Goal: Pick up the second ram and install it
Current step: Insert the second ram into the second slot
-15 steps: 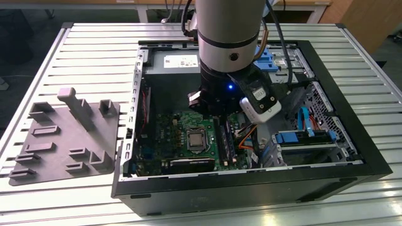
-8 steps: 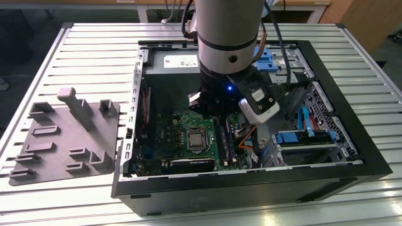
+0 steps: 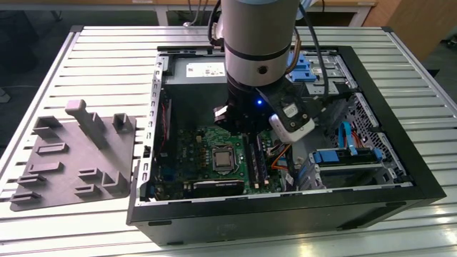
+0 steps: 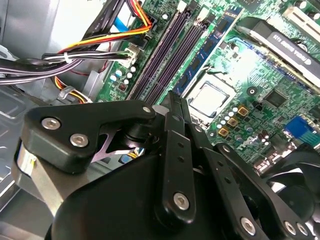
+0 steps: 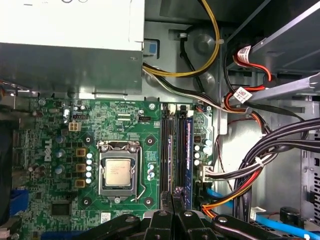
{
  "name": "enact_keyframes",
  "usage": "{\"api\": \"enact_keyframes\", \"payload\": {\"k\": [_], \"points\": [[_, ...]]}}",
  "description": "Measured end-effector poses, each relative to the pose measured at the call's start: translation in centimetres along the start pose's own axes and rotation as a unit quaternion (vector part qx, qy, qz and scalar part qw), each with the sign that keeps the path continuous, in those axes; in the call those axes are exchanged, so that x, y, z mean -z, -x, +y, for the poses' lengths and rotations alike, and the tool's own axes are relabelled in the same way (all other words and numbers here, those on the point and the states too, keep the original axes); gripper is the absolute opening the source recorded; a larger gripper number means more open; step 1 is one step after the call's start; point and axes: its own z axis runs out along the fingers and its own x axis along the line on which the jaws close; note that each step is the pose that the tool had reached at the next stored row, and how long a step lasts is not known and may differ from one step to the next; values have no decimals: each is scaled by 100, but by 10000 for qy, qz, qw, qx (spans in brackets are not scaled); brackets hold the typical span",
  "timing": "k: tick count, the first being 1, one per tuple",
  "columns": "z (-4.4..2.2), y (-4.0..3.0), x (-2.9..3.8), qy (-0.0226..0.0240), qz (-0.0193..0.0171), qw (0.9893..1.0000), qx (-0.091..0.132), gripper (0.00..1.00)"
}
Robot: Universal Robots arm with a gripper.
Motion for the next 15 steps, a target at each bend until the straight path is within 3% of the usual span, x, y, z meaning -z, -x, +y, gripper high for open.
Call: {"api": "enact_keyframes", "payload": {"k": [15], "points": [[25,-9,-88,5,0,10000,-3,11]]}}
